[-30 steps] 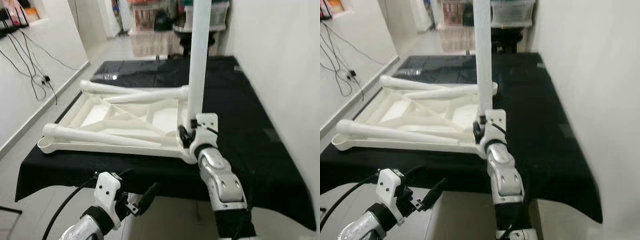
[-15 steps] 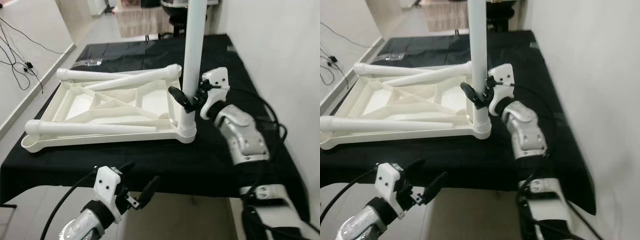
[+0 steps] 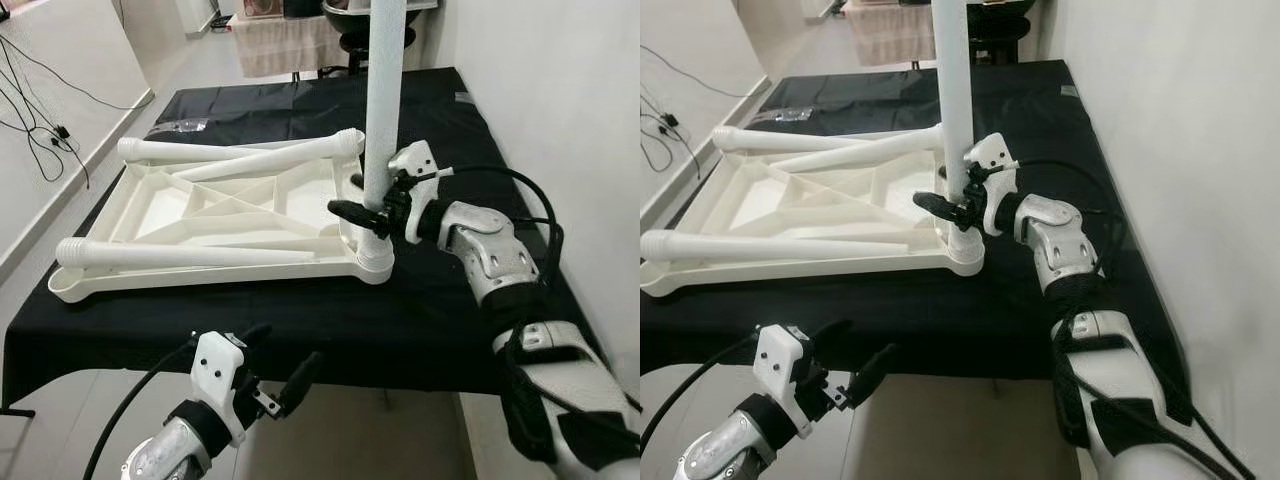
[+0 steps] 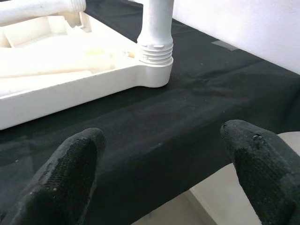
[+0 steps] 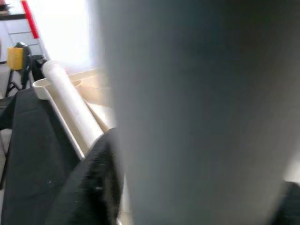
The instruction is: Building children table
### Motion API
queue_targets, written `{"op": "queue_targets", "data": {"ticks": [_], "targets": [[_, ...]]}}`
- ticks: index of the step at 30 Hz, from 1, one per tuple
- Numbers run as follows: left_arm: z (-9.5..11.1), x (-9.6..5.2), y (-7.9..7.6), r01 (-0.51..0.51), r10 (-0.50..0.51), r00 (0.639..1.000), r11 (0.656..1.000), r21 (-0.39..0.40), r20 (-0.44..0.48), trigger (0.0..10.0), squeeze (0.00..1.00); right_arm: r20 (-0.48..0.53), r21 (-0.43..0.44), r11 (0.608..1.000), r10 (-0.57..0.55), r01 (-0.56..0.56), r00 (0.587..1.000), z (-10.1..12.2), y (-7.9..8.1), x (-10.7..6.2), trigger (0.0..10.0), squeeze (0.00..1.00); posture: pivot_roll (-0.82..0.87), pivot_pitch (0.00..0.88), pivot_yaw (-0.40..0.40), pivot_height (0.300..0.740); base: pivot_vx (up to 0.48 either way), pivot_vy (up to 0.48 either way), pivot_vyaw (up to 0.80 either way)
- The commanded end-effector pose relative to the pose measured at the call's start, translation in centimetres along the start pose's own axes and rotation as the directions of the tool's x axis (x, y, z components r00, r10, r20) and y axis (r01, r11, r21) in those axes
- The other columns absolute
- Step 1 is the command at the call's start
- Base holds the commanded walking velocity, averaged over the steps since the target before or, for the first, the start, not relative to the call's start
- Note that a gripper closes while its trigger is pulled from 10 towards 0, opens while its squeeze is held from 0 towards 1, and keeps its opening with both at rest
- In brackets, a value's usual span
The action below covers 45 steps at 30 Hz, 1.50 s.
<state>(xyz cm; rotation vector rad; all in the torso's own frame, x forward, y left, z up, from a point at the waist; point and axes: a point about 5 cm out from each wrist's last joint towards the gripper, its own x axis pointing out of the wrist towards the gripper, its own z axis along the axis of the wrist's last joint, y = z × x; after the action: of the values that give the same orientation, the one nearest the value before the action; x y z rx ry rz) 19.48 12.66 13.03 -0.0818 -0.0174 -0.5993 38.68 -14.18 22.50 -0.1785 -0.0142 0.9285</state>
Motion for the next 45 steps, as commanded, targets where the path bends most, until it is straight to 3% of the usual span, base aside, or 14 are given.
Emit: {"op": "queue_targets", "data": {"ticks": [1,16,17,18,19,20,30,32,33,34,35,41,42,45], "targets": [[-0.1,-0.3,-0.2,-0.005,0.005,1.000,1.000,0.000,-0.012,10.0,0.00,-0.003,0.000,0.995,0.095,-0.095,0.995,0.0,0.6,0.6,0.0,0.00,0.02,0.124,0.062,0.740,0.000,0.000,0.00],[-0.1,-0.4,-0.5,-0.001,0.001,1.000,1.000,-0.007,-0.014,10.0,0.00,-0.050,0.073,0.992,0.110,-0.106,0.993,-1.9,0.7,0.0,0.0,0.00,0.01,0.126,0.037,0.740,0.000,0.000,0.00],[-0.1,-0.6,-0.6,-0.001,0.001,1.000,1.000,-0.007,-0.017,10.0,0.00,-0.179,0.048,0.961,-0.260,0.273,0.949,-5.4,1.7,0.1,0.0,0.00,0.02,0.127,0.024,0.740,0.000,0.000,0.00],[-0.1,-0.8,-0.6,-0.006,0.006,1.000,1.000,-0.014,-0.018,10.0,0.00,-0.284,0.091,0.902,-0.383,0.422,0.879,-8.7,6.4,-0.5,0.0,0.00,0.03,0.135,0.034,0.740,0.000,0.000,0.00],[-0.1,-0.8,-0.6,-0.006,0.006,1.000,1.000,-0.014,-0.018,10.0,0.00,-0.284,0.091,0.902,-0.383,0.422,0.879,-8.7,6.4,-0.5,0.0,0.00,0.03,0.135,0.034,0.740,0.000,0.000,0.00],[0.0,-1.0,-0.5,-0.011,0.011,1.000,1.000,-0.018,-0.020,10.0,0.00,-0.339,0.107,0.839,-0.474,0.534,0.813,-9.8,9.9,-1.6,0.0,0.00,0.02,0.156,0.056,0.740,0.000,0.000,0.00],[0.0,-0.6,-0.7,0.027,-0.028,0.999,0.999,-0.026,-0.022,10.0,0.00,-0.279,0.109,0.784,-0.566,0.611,0.776,-9.3,11.1,-1.1,0.0,0.00,-0.02,0.143,0.077,0.740,0.000,0.000,0.00],[-0.1,-0.5,-0.5,0.027,-0.027,0.999,0.999,-0.025,-0.022,10.0,0.00,-0.287,0.113,0.803,-0.538,0.586,0.793,-9.4,11.0,-0.5,10.0,0.00,-0.01,0.134,0.076,0.740,0.000,0.000,0.00],[-0.1,-0.5,-0.5,0.027,-0.027,0.999,0.999,-0.025,-0.022,10.0,0.00,-0.287,0.113,0.803,-0.538,0.586,0.793,-9.4,11.0,-0.5,10.0,0.00,-0.01,0.134,0.076,0.740,0.000,0.000,0.00],[-0.1,-0.4,-0.5,0.025,-0.025,0.999,0.999,-0.024,-0.022,10.0,0.00,-0.274,0.125,0.815,-0.520,0.566,0.809,-9.1,10.9,-0.3,10.0,0.72,-0.01,0.132,0.075,0.740,0.000,0.000,0.00],[-0.1,-0.4,-0.4,0.023,-0.024,0.999,0.999,-0.024,-0.022,10.0,0.00,-0.253,0.146,0.821,-0.508,0.551,0.823,-8.8,10.8,-0.1,10.0,1.00,-0.01,0.132,0.075,0.740,0.000,0.000,0.00],[-0.2,-0.3,-0.4,0.020,-0.021,1.000,1.000,-0.022,-0.021,10.0,0.00,-0.115,0.205,0.865,-0.443,0.457,0.889,-6.3,9.9,0.5,10.0,1.00,-0.01,0.121,0.074,0.740,0.000,0.000,0.00],[-0.2,-0.2,-0.3,0.016,-0.016,1.000,1.000,-0.017,-0.019,10.0,0.00,0.102,0.203,0.945,-0.281,0.257,0.954,-1.6,8.4,0.9,10.0,0.00,-0.01,0.114,0.068,0.740,0.000,0.000,0.00],[-0.2,0.0,-0.2,0.013,-0.013,1.000,1.000,-0.015,-0.018,10.0,0.00,0.178,0.118,0.983,-0.157,0.137,0.971,0.9,7.8,0.7,10.0,0.00,-0.01,0.111,0.068,0.740,0.000,0.000,0.00]]}}
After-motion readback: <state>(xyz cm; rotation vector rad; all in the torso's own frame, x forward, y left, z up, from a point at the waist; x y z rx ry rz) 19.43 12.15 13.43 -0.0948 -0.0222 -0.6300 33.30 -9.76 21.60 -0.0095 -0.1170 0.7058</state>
